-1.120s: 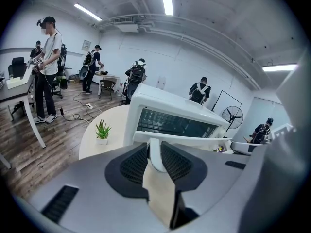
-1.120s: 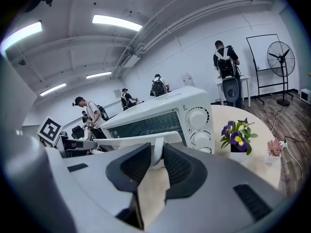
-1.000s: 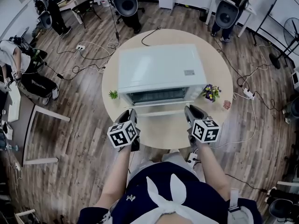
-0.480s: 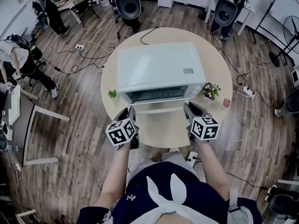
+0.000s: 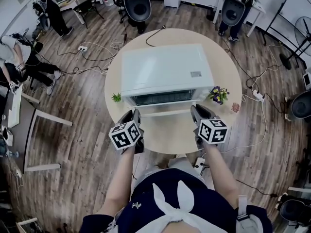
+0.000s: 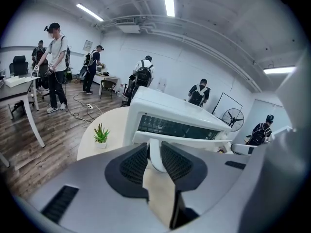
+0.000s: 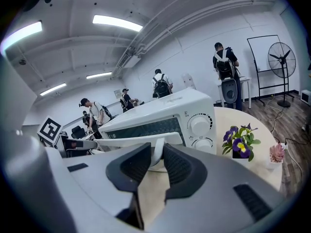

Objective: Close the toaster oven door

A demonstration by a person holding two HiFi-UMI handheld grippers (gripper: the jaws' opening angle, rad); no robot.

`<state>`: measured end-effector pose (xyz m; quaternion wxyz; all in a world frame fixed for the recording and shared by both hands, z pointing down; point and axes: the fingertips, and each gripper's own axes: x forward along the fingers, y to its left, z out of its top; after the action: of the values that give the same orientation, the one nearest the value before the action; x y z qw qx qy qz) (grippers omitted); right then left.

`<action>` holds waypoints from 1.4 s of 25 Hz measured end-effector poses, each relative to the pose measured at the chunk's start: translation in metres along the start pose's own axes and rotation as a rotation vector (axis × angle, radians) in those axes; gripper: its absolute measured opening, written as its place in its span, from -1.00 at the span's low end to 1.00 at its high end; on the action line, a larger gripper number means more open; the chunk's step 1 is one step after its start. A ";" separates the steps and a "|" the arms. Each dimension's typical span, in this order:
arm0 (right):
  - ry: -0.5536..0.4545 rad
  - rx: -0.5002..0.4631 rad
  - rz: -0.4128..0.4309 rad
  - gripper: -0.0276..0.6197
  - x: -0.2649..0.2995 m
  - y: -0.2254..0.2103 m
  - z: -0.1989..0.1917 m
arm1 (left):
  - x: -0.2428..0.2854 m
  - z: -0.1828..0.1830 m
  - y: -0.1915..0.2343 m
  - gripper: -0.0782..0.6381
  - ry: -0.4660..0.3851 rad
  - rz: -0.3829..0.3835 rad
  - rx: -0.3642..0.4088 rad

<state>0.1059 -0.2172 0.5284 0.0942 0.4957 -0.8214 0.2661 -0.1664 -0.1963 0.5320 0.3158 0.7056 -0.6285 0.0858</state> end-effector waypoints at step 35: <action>0.032 0.022 -0.003 -0.64 0.024 -0.004 0.024 | 0.019 0.027 0.003 -0.53 -0.031 0.033 0.007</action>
<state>0.0999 -0.2498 0.5196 0.1025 0.4937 -0.8159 0.2829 -0.1730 -0.2273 0.5215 0.3020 0.6974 -0.6447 0.0822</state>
